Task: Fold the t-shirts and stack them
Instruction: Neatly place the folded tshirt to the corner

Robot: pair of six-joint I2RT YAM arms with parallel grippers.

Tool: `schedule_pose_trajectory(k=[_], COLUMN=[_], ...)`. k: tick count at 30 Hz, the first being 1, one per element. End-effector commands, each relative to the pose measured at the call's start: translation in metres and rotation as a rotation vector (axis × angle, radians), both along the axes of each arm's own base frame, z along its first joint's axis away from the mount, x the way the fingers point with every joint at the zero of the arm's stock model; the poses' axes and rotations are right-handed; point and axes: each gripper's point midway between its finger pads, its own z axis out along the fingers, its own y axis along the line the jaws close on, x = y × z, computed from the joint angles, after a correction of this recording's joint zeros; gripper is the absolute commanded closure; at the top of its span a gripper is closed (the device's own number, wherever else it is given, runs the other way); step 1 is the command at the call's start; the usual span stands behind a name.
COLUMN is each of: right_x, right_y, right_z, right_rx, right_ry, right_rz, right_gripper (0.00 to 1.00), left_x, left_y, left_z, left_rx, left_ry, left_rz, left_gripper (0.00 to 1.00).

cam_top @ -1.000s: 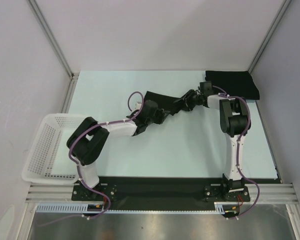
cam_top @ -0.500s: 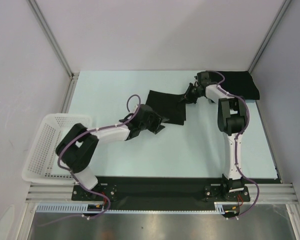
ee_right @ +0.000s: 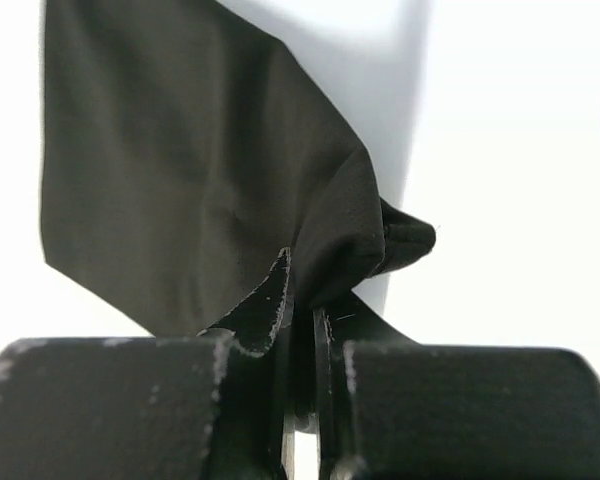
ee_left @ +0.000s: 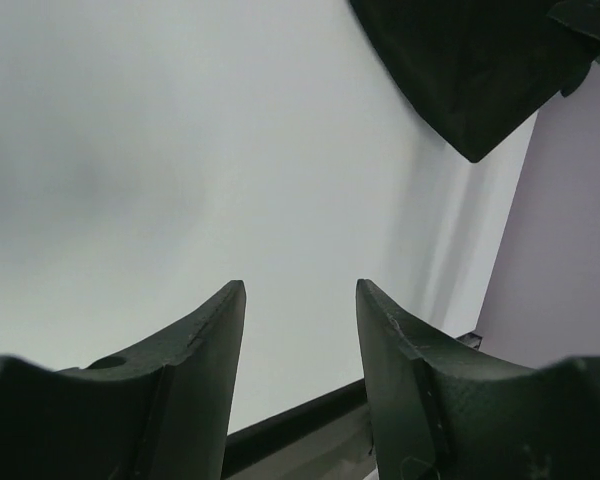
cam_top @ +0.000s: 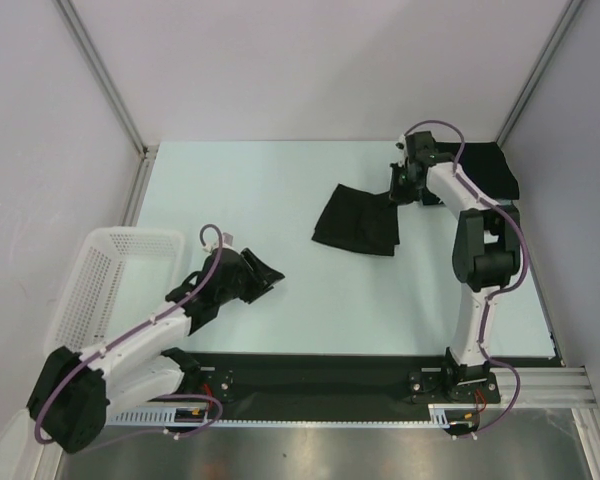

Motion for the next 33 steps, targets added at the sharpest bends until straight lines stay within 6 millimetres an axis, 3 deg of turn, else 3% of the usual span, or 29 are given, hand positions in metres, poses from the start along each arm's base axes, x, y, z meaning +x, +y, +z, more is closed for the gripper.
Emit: schedule_pose_trajectory(k=[1, 7, 9, 16, 21, 22, 24, 27, 33], right_x=[-0.008, -0.01, -0.006, 0.007, 0.022, 0.024, 0.032, 0.04, 0.046], right_y=[-0.031, -0.069, -0.091, -0.135, -0.138, -0.151, -0.151, -0.154, -0.156], right_z=[0.047, 0.089, 0.103, 0.153, 0.186, 0.194, 0.204, 0.206, 0.234], right_rx=[-0.144, -0.236, -0.294, -0.427, -0.474, -0.486, -0.491, -0.502, -0.515], right_ry=[-0.092, -0.177, -0.205, -0.297, -0.42, -0.438, -0.476, -0.482, -0.512], right_rz=[0.002, -0.023, -0.034, -0.055, -0.03, -0.049, -0.054, -0.066, -0.092], right_gripper=[1.0, 1.0, 1.0, 1.0, 1.0, 1.0, 1.0, 1.0, 1.0], left_x=[-0.006, -0.006, -0.005, -0.009, -0.008, -0.006, -0.007, -0.007, -0.006], left_y=[0.011, 0.013, 0.01, 0.004, 0.004, 0.004, 0.002, 0.0, -0.004], left_z=[0.011, 0.025, 0.025, 0.016, 0.015, 0.017, 0.015, 0.015, 0.016], left_rx=[0.042, 0.064, 0.055, 0.05, 0.05, 0.044, 0.036, 0.037, 0.034], left_ry=[-0.095, -0.143, -0.147, -0.115, -0.123, -0.132, -0.129, -0.122, -0.111], left_rz=[-0.036, -0.063, -0.071, -0.109, -0.103, -0.101, -0.106, -0.121, -0.139], left_gripper=[0.46, 0.47, 0.47, 0.47, 0.48, 0.47, 0.48, 0.48, 0.48])
